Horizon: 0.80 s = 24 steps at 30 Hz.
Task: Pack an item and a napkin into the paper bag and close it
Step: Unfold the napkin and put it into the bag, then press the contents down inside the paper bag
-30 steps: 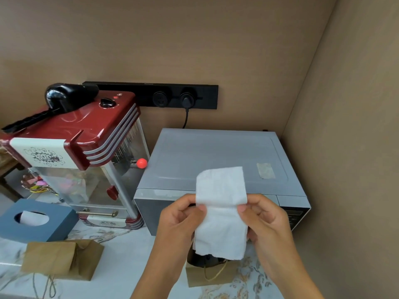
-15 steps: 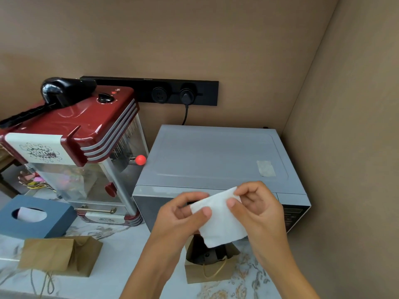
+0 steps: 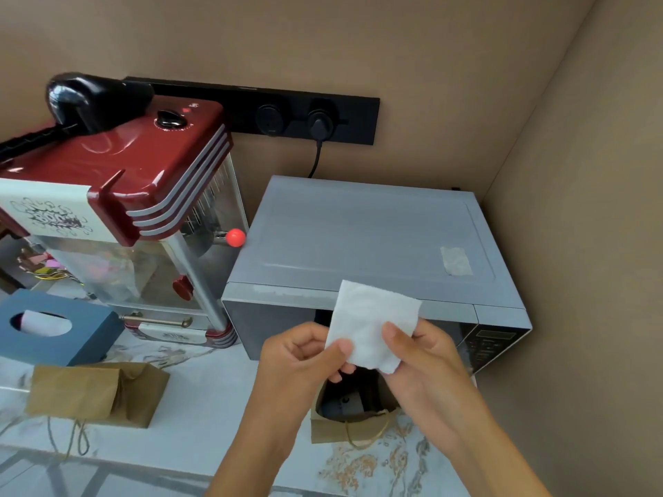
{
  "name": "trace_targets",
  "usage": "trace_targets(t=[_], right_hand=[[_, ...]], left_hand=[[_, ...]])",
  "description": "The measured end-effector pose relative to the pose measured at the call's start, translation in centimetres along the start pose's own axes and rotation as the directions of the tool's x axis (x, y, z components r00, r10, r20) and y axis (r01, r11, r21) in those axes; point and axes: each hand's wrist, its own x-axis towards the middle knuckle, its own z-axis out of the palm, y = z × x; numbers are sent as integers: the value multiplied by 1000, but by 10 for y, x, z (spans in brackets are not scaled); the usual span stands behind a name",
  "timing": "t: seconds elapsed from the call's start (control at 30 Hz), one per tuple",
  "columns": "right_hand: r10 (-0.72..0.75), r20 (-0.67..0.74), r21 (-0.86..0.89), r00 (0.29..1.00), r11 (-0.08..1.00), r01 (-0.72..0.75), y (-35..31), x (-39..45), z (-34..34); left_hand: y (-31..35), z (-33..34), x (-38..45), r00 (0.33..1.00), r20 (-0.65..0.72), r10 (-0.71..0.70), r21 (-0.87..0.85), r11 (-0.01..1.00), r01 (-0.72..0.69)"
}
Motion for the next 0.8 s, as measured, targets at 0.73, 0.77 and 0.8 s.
trace_targets(t=[0.73,0.77,0.8], right_hand=[[503,-365,-921,783,-73,-383,91,67,1],[497,-440,-874,748,-49,-483,93,70,0],[489,-473,-832,733,26,-554,103,74,-7]], left_hand=[[-51,-5,-5,991,-127,-46,837,532,132],[-51,-6,-6,989,-134,-63,833,533,147],[-50,-6,-6,988,-133,-83,831,533,156]])
